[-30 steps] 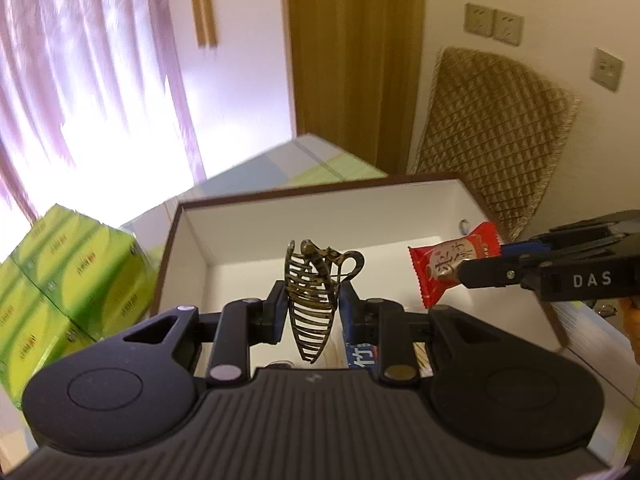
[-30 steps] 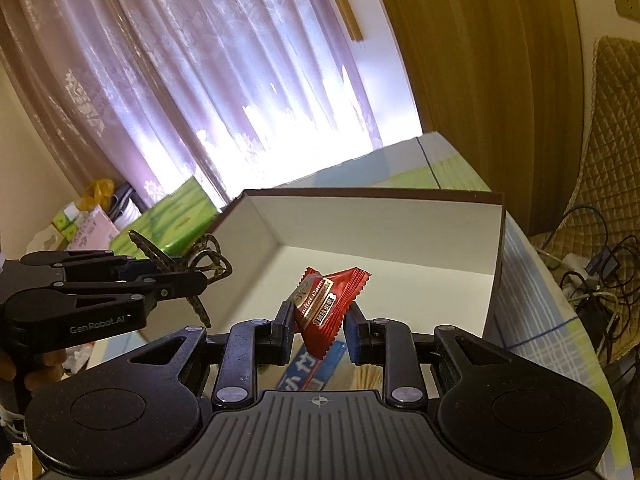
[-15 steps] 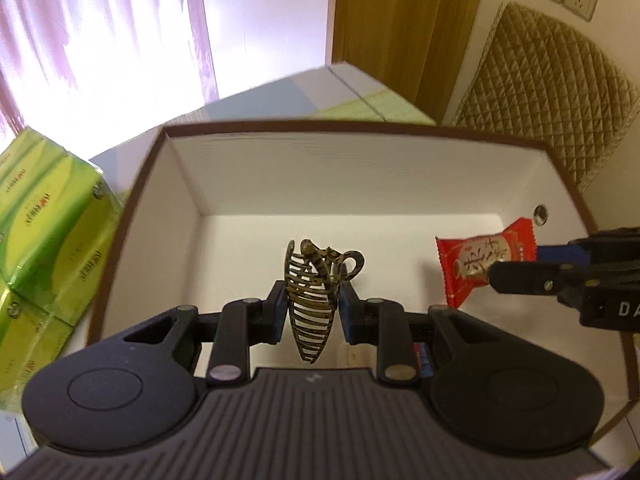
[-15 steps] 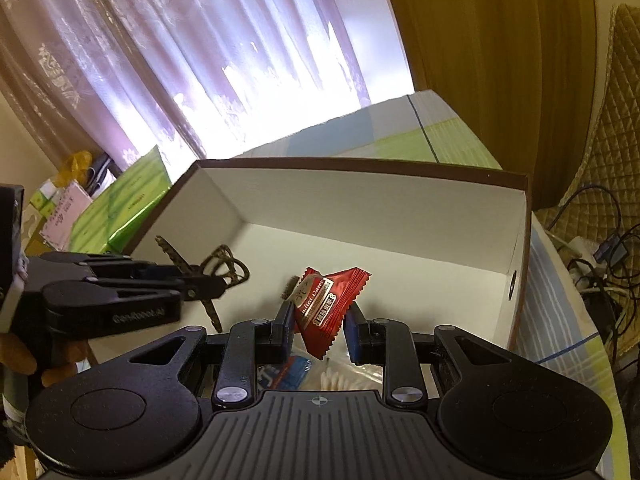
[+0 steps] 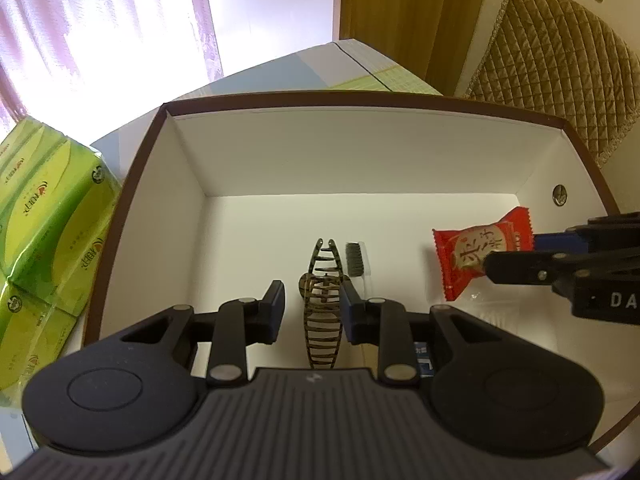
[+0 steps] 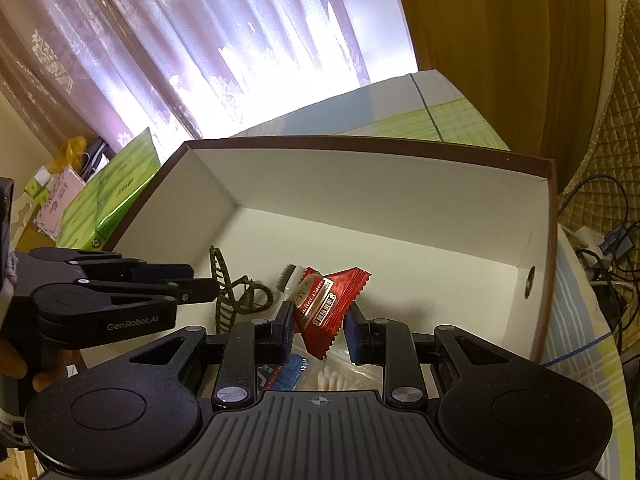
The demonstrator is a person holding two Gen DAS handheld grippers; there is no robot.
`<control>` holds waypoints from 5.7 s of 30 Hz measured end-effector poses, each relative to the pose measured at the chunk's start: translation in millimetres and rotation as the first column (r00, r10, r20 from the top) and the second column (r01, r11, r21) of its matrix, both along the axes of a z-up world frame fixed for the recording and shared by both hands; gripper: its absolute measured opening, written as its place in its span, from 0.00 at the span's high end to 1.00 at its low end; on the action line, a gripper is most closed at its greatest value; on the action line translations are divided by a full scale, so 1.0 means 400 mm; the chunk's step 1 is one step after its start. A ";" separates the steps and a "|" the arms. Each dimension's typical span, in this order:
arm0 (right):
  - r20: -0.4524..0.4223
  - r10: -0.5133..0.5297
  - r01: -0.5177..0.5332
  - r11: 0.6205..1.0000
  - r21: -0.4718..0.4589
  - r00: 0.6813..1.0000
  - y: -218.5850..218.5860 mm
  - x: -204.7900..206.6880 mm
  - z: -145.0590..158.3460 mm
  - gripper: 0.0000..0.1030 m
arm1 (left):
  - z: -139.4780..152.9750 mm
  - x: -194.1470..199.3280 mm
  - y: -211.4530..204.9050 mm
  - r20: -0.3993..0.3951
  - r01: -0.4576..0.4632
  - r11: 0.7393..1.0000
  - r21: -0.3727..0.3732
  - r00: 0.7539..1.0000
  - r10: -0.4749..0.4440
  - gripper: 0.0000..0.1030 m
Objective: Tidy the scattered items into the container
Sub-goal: 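Carry hair clip and candy packet into the brown box and open both grippers, then withdraw both tools from the box toward the white holder and green tube, then grasp the white plastic holder with the left gripper while the right gripper grasps the green tube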
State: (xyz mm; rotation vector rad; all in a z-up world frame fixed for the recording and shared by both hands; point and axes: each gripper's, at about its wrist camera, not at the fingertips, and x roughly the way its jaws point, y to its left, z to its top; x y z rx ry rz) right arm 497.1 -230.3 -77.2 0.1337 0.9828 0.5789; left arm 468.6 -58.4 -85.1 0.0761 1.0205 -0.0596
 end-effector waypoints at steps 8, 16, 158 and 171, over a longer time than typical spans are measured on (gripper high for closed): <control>0.059 0.041 -0.038 0.998 -0.050 0.997 0.033 -0.005 0.002 0.31 | 0.003 -0.006 0.006 -0.007 -0.014 1.000 -0.005 1.000 0.014 0.76; 0.132 0.113 -0.095 0.986 -0.140 0.985 0.041 -0.048 0.028 0.03 | 0.023 -0.034 0.010 0.005 -0.029 0.999 -0.015 1.000 0.029 0.70; 0.055 0.284 -0.266 0.939 -0.217 0.957 0.116 -0.468 -0.149 0.35 | -0.132 -0.661 0.170 -0.068 -0.218 0.976 -0.001 0.974 0.218 0.66; 0.073 0.310 -0.273 0.908 -0.318 0.948 0.118 -0.455 -0.168 0.80 | -0.140 -0.655 0.166 -0.073 -0.209 0.978 0.014 0.975 0.210 0.65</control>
